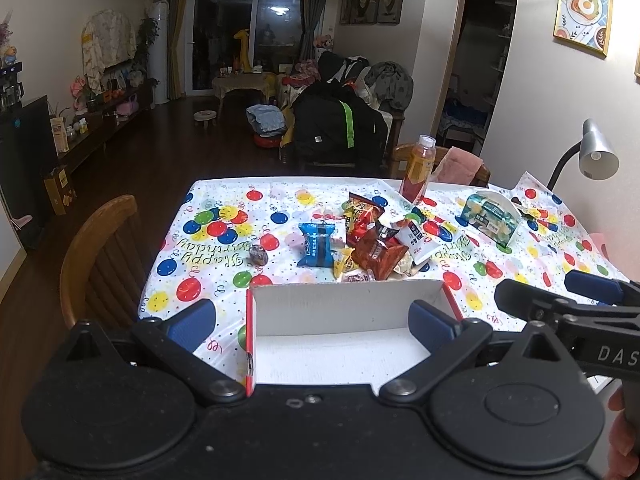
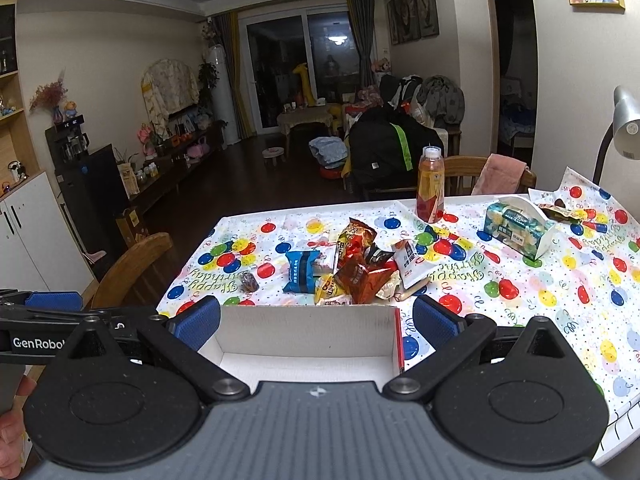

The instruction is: Organize snacks

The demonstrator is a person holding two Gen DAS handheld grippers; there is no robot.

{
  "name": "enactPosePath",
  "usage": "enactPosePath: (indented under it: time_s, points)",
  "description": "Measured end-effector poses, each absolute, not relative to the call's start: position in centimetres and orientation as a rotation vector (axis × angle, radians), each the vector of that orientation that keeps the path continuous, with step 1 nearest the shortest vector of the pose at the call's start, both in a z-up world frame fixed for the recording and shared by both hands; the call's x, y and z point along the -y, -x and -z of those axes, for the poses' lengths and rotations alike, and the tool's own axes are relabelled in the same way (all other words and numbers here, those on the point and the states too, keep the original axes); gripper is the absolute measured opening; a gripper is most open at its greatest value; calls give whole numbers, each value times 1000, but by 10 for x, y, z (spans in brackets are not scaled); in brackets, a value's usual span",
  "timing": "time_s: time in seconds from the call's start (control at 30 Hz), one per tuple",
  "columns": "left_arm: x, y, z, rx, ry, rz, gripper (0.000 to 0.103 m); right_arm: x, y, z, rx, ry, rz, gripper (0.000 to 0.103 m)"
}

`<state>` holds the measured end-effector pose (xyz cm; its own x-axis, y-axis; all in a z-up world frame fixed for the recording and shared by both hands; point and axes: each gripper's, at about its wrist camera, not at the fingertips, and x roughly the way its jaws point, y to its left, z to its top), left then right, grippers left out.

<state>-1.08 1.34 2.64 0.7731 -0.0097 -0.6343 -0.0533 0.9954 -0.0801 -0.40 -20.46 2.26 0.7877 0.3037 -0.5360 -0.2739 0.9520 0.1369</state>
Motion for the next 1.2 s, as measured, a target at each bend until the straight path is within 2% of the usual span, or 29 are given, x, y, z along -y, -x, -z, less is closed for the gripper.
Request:
enactPosePath:
  time_s: [0.9,1.2]
  points:
    - [-14,7,-26,-694,97,-19,102,203,-7,-27,-598,-33,-335,103]
    - [-14,-23,-11,-760,139,-20,102,217,-37,-19,-655,-45,-328,103]
